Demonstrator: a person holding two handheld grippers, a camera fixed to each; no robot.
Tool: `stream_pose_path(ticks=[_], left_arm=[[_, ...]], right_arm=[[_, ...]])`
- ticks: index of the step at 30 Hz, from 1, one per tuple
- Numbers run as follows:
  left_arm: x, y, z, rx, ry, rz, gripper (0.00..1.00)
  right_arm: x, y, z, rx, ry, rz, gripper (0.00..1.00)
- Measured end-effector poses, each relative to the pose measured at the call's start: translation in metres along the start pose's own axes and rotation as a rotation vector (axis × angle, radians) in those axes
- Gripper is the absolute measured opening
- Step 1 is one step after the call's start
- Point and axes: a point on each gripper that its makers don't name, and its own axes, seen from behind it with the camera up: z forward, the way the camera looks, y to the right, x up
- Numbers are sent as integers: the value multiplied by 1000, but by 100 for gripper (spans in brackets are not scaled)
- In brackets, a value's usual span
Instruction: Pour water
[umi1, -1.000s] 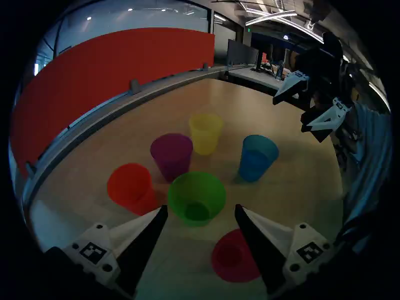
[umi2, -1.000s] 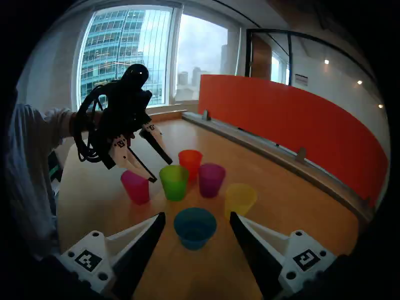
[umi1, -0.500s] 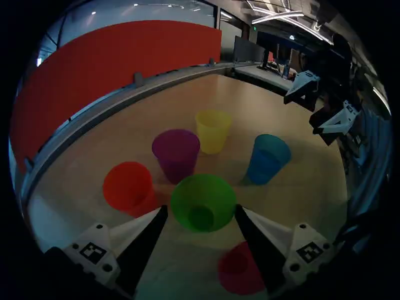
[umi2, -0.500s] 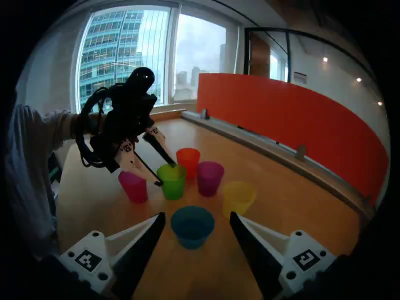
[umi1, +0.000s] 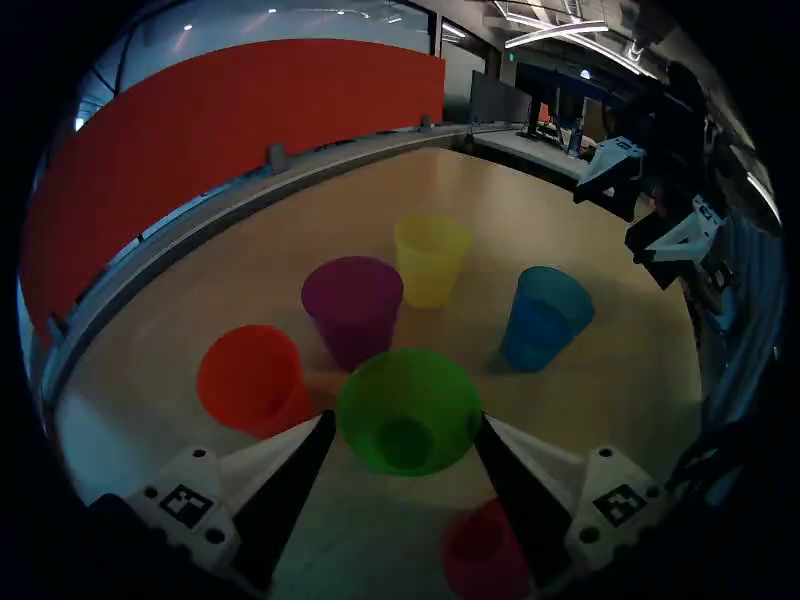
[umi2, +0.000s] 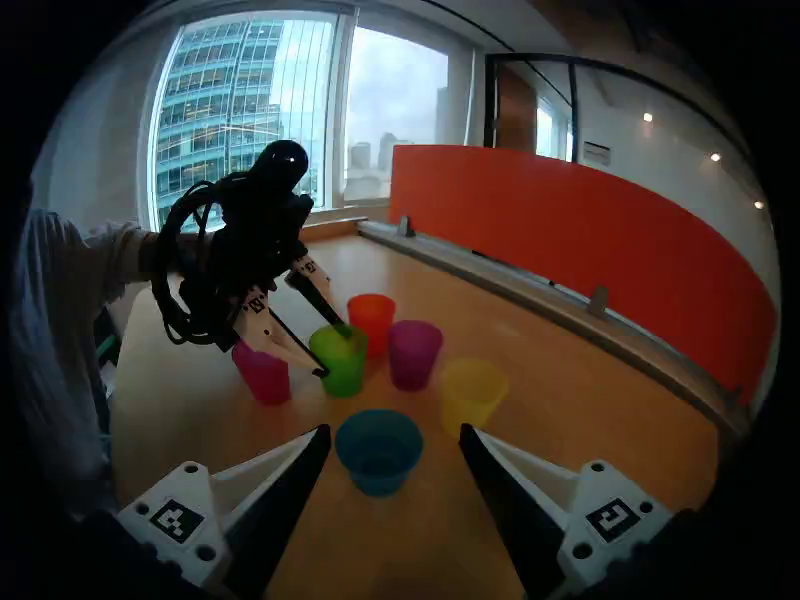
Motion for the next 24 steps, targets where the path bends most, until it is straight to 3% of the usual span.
stream_pose_path(ticks=[3, 9, 17, 24], left_arm=[[2, 0, 1, 6, 6, 4, 100], [1, 1, 4, 5, 3, -2, 87], [4, 1, 3, 7, 17, -12, 87], [13, 3, -8, 10, 48, -5, 87]], right_arm=[[1, 0, 0, -1, 1, 1, 100], [2, 0, -1, -2, 2, -1, 100], [0, 1, -2, -4, 0, 1, 100], [-1, 0, -1, -3, 0, 5, 100]])
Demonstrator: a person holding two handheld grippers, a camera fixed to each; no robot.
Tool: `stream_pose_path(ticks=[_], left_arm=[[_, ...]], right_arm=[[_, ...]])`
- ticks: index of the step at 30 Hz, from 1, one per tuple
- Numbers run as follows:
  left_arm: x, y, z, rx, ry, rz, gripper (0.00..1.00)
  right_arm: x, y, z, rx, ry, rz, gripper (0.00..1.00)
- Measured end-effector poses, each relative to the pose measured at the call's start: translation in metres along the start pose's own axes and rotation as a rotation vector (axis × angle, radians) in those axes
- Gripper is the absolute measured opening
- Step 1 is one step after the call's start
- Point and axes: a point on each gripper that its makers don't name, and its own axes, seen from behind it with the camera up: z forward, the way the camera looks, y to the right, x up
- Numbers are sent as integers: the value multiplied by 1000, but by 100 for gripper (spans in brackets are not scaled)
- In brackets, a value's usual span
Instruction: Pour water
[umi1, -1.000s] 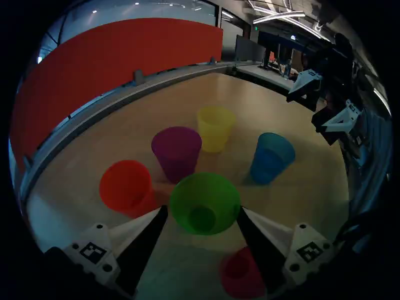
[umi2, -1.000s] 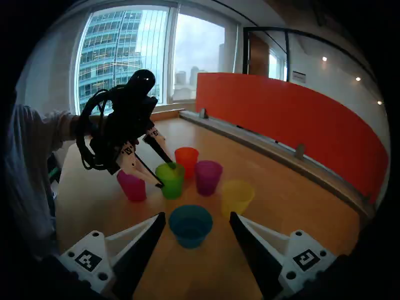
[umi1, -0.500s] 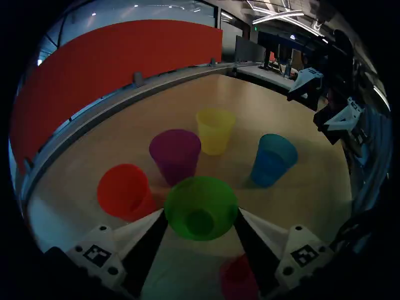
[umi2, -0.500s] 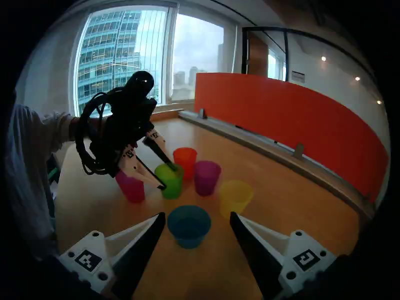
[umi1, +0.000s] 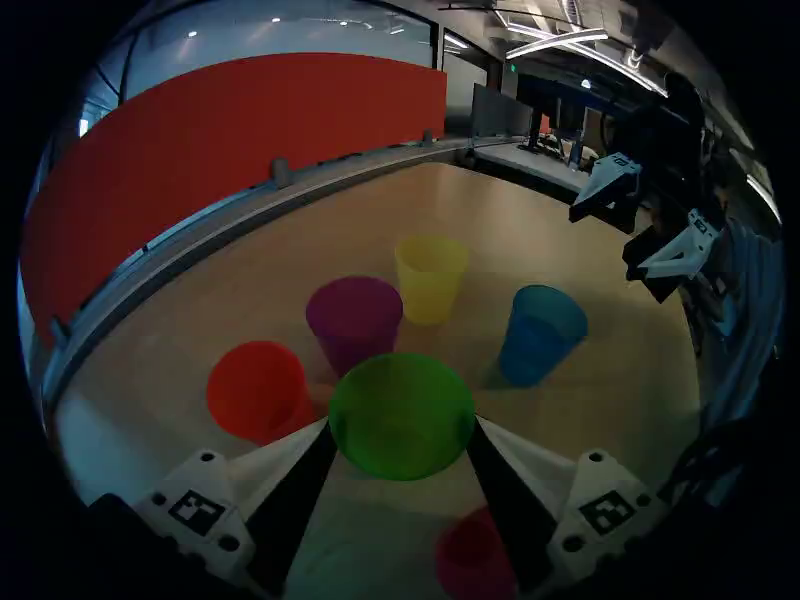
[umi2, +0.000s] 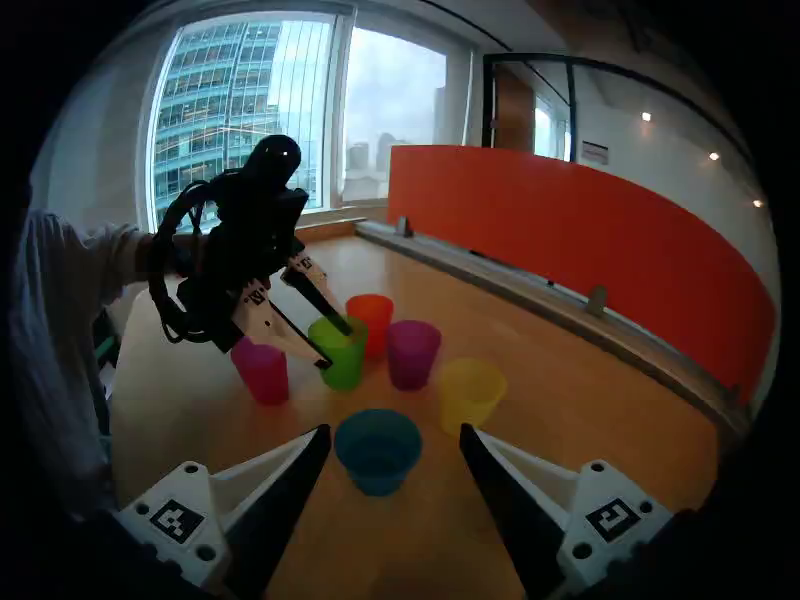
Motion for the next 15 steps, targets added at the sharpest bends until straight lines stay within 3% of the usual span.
stream_pose_path(ticks=[15], left_arm=[[32, 11, -41, 25, 134, 30, 87]], right_arm=[[-2, -5, 4, -6, -8, -9, 100]])
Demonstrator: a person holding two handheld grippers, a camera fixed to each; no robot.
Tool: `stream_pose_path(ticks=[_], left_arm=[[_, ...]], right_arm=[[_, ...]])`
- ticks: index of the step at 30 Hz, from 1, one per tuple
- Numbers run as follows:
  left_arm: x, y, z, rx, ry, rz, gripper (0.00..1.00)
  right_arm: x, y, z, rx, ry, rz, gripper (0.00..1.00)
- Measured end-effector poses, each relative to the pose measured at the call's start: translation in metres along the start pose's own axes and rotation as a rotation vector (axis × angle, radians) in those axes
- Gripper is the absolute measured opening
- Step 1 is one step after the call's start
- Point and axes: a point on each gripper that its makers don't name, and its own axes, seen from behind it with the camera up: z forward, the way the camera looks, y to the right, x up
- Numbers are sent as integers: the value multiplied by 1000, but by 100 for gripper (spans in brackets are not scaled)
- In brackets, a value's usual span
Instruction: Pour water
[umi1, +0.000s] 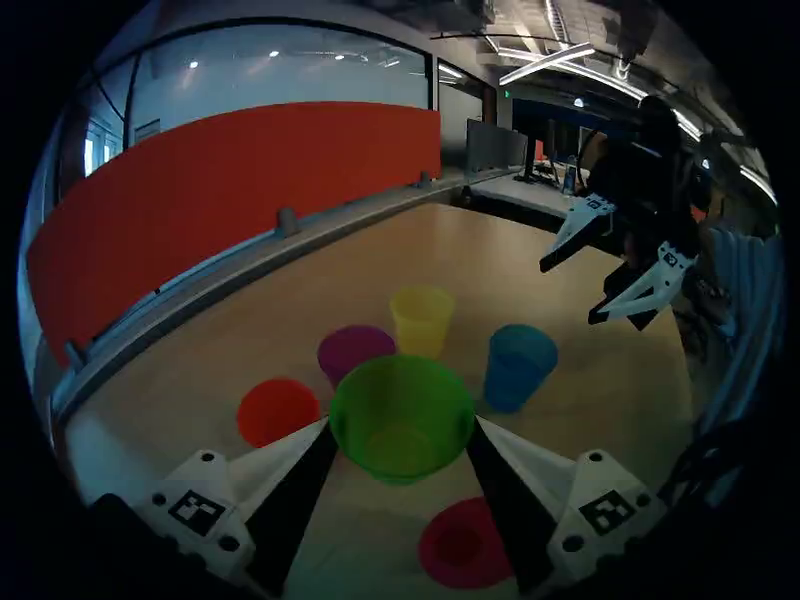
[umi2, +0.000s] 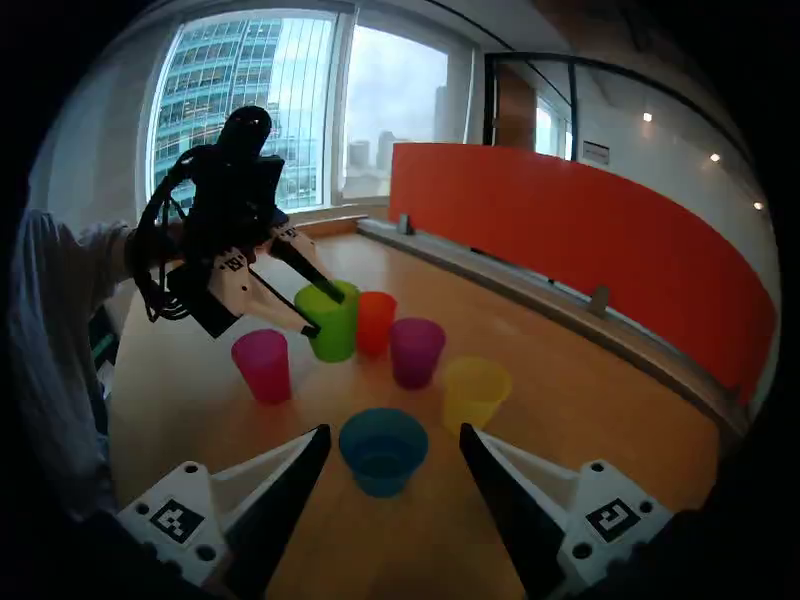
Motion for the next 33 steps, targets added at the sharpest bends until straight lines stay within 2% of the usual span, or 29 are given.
stream_pose_path(ticks=[9, 33], left_arm=[[19, 3, -21, -2, 66, -13, 87], [45, -14, -54, 47, 178, -15, 88]], right_arm=[[-7, -1, 6, -6, -14, -4, 100], [-47, -13, 32, 8, -102, -20, 100]])
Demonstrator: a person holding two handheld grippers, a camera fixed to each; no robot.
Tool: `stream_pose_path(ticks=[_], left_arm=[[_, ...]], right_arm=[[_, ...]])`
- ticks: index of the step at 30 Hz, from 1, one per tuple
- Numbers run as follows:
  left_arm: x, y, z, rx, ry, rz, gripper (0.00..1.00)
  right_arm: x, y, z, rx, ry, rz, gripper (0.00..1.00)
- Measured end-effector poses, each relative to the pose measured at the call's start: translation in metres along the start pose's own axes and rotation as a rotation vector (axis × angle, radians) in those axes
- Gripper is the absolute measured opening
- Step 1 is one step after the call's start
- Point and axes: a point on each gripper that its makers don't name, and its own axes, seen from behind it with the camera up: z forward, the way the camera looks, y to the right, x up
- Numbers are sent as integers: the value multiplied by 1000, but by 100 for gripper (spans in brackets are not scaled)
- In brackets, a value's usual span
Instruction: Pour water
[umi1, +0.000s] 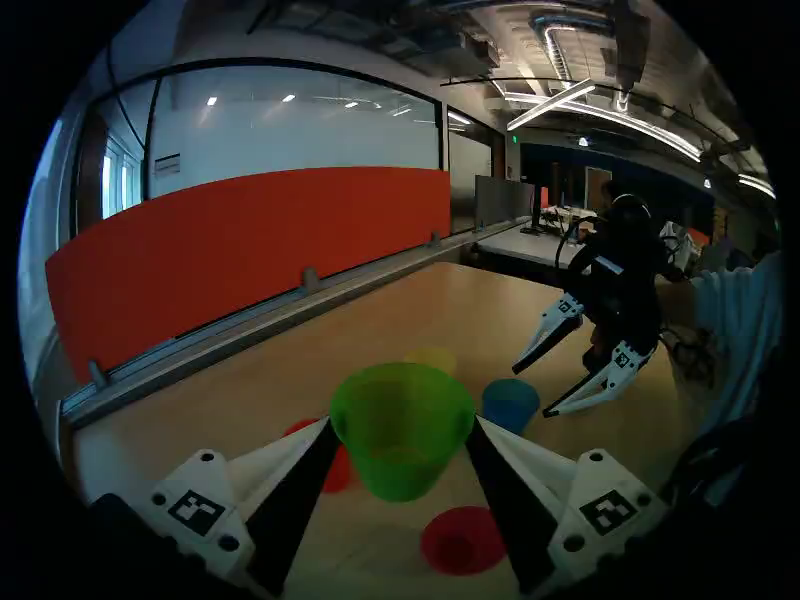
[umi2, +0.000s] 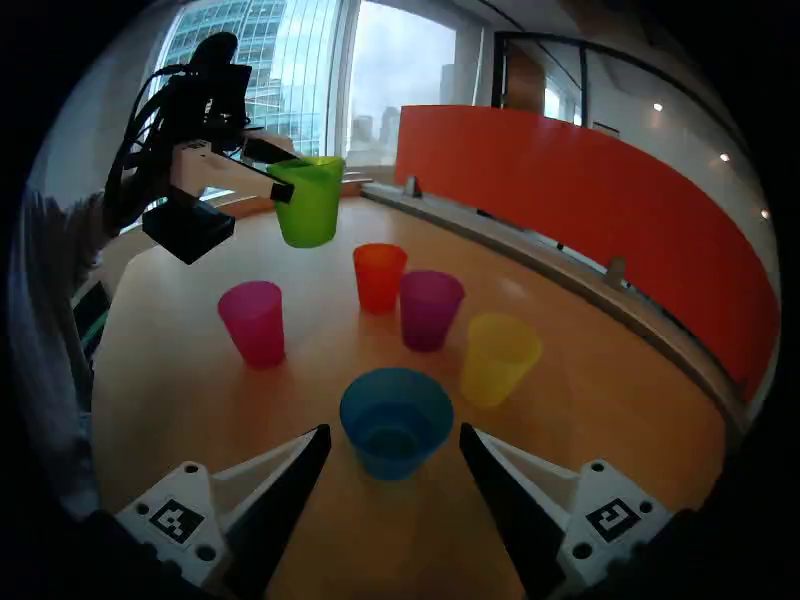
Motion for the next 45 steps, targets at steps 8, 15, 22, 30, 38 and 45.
stream_pose_path(ticks=[8, 15, 22, 30, 38, 45], left_arm=[[3, -3, -8, 9, 20, -15, 88], [2, -5, -16, 21, 25, -8, 88], [1, -9, -24, 28, 29, -14, 88], [-3, -12, -32, 36, 28, -18, 88], [-7, -14, -38, 45, 31, -24, 88], [-9, -11, -42, 51, 37, -29, 88]], right_arm=[[-8, -1, 15, 6, -23, -9, 100], [-13, 2, 28, 0, -41, -10, 100], [-14, 3, 37, -6, -49, -12, 100], [-12, 6, 45, -19, -44, -23, 99], [-12, 2, 47, -15, -29, -32, 90], [-7, -3, 42, -16, -8, -30, 90]])
